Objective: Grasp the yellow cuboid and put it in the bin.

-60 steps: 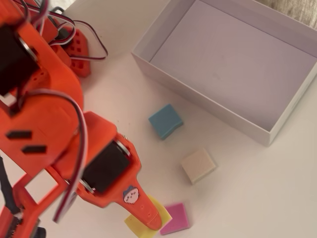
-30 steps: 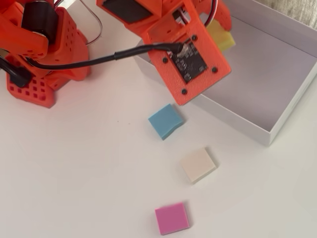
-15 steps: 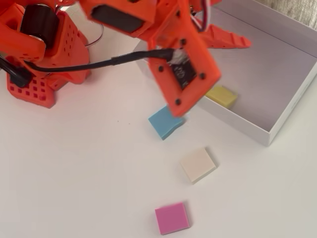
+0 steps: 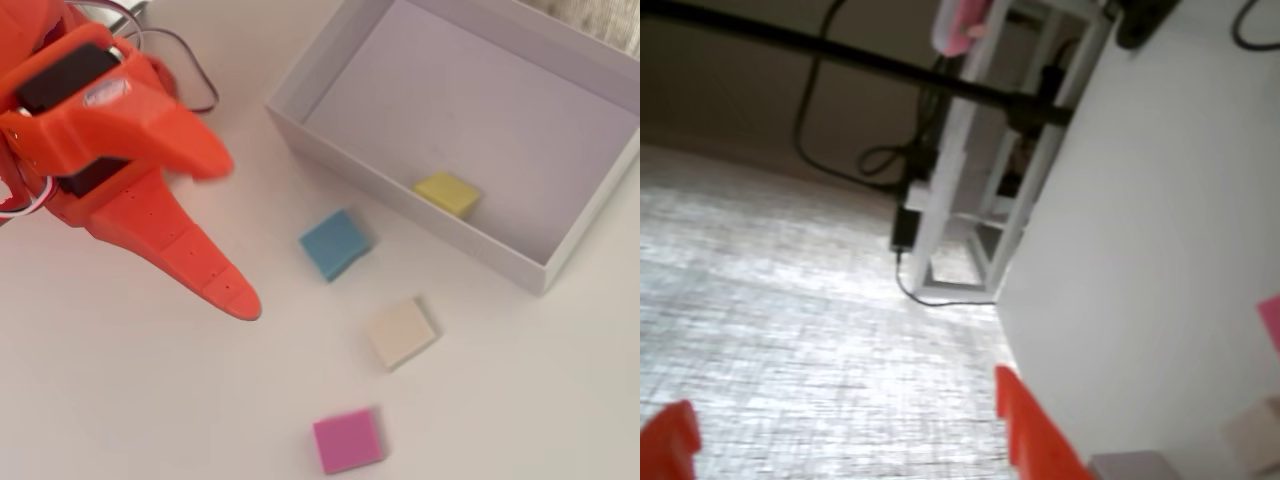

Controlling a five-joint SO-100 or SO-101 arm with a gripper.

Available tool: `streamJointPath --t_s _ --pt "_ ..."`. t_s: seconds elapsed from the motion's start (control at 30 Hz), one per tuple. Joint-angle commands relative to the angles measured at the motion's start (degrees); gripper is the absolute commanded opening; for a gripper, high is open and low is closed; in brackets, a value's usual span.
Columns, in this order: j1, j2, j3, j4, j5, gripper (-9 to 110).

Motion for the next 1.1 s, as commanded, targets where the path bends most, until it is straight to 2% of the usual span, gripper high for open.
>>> streamJointPath --t_s 0.0,0.2,0.3,0.43,0.67,1.07 --pt "2.29 2.37 1.23 12.57 1.76 37" --pt "2.72 2.37 5.98 22.68 2.72 35" --pt "2.72 2.37 7.91 25.49 2.81 20" --pt "2.20 2.37 10.99 27.95 2.72 17" --pt "2.02 2.37 11.07 27.95 2.81 -8" --pt "2.02 2.37 11.07 27.95 2.99 -8"
